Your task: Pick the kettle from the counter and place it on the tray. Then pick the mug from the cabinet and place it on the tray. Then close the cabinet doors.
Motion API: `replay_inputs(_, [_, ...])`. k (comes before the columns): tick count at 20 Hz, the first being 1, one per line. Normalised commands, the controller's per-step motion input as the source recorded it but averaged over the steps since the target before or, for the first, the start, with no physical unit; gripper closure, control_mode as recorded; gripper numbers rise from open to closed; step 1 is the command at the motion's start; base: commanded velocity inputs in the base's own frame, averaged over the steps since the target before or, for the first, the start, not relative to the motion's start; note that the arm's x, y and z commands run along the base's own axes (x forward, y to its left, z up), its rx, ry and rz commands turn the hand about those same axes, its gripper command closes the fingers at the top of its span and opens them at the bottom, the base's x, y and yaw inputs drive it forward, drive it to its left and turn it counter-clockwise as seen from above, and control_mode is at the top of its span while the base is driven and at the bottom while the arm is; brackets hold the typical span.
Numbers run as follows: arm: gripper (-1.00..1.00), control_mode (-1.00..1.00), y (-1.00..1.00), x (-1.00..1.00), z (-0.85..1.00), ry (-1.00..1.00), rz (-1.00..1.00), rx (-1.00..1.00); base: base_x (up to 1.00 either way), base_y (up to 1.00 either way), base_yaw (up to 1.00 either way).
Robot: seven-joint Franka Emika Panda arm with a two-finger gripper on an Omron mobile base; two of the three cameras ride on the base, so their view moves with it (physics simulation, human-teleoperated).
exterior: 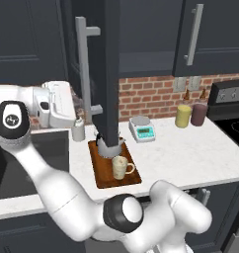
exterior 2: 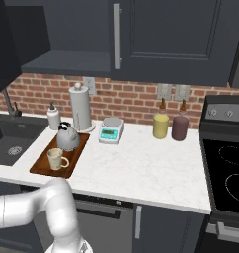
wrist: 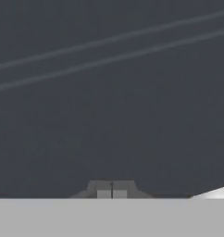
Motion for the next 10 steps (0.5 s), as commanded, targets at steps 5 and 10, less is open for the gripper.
replay_inputs(5, [1.00,-1.00,-0.62,0.09,0.04,-0.14,0.03,-0.06,0.00,0.00,0.00])
replay_inputs(10, [1.00,-1.00,-0.56,0.21,0.04,-0.11,0.04,-0.07,0.00,0.00,0.00])
